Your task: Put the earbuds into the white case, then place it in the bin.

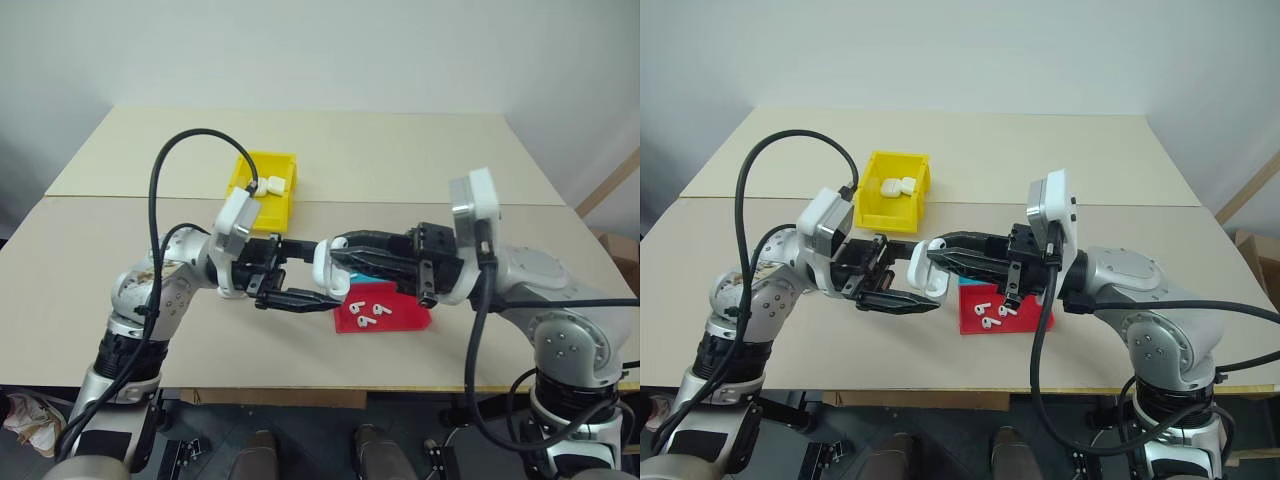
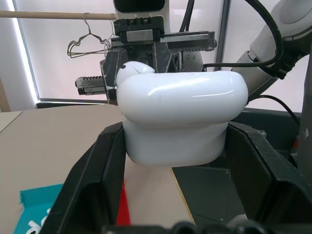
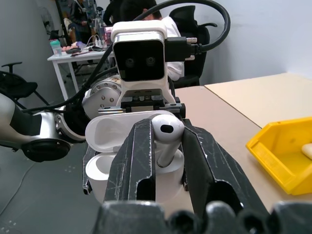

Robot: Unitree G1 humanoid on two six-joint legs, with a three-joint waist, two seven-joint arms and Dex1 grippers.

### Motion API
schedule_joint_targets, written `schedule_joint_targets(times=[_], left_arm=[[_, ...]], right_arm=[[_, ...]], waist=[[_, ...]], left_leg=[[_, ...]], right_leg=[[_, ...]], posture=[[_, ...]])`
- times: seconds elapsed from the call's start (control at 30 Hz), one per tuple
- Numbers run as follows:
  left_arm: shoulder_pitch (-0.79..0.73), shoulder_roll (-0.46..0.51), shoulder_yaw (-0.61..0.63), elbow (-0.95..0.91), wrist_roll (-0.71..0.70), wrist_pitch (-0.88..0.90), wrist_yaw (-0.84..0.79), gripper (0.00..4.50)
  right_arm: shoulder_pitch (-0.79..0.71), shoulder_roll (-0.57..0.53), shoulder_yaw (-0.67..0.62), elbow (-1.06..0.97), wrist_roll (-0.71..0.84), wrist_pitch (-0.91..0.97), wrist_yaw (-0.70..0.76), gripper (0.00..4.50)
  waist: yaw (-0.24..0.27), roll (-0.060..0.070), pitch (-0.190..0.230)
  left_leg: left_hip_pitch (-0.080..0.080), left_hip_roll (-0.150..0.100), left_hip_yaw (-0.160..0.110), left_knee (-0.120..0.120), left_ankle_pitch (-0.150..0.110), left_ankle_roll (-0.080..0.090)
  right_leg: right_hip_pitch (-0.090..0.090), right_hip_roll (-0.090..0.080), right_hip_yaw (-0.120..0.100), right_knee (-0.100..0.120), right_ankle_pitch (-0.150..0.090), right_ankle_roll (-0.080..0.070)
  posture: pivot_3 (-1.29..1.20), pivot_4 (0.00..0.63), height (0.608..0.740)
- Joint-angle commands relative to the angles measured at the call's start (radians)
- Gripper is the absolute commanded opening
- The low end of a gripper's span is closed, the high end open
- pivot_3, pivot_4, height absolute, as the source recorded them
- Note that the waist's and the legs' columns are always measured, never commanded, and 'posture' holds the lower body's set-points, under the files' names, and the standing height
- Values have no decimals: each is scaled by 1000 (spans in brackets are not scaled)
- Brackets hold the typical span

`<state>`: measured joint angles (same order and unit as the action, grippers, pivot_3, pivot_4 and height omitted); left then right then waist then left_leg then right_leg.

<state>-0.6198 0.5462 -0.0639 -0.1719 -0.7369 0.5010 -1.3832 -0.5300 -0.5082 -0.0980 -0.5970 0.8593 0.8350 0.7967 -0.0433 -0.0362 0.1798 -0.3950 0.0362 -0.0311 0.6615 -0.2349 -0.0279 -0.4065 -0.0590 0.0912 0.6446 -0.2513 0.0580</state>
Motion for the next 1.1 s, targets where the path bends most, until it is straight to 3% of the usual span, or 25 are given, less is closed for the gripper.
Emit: schedule_joint_targets(times=[0.03, 0.4, 0.73, 1.03, 1.1], left_arm=[[-28, 1, 19, -11, -13, -17, -14, 2767], [-32, -4, 23, -1, -11, -20, -22, 2767], [-39, -5, 24, 10, -5, -26, -28, 2767], [-37, -8, 26, 16, 7, -30, -33, 2767], [-36, -10, 25, 18, 11, -33, -32, 2767]], right_arm=[[27, -33, 21, -5, -43, -66, 24, 660], [53, -59, 66, 0, -111, -202, 49, 660], [55, -89, 80, -5, -107, -204, 41, 660], [37, -121, 67, 0, -49, -159, 27, 3615], [33, -124, 62, 3, -38, -155, 26, 3615]], waist=[[0, 0, 0], [0, 0, 0], [1, 0, 0], [0, 0, 0], [1, 0, 0]], left_leg=[[0, 0, 0, 0, 0, 0], [0, 0, 0, 0, 0, 0], [0, 0, 0, 0, 0, 0], [0, 0, 0, 0, 0, 0], [0, 0, 0, 0, 0, 0]], right_leg=[[0, 0, 0, 0, 0, 0], [0, 0, 0, 0, 0, 0], [0, 0, 0, 0, 0, 0], [0, 0, 0, 0, 0, 0], [0, 0, 0, 0, 0, 0]], posture=[[0, 150, 740], [0, 150, 740], [0, 150, 740], [0, 150, 740], [0, 150, 740]])
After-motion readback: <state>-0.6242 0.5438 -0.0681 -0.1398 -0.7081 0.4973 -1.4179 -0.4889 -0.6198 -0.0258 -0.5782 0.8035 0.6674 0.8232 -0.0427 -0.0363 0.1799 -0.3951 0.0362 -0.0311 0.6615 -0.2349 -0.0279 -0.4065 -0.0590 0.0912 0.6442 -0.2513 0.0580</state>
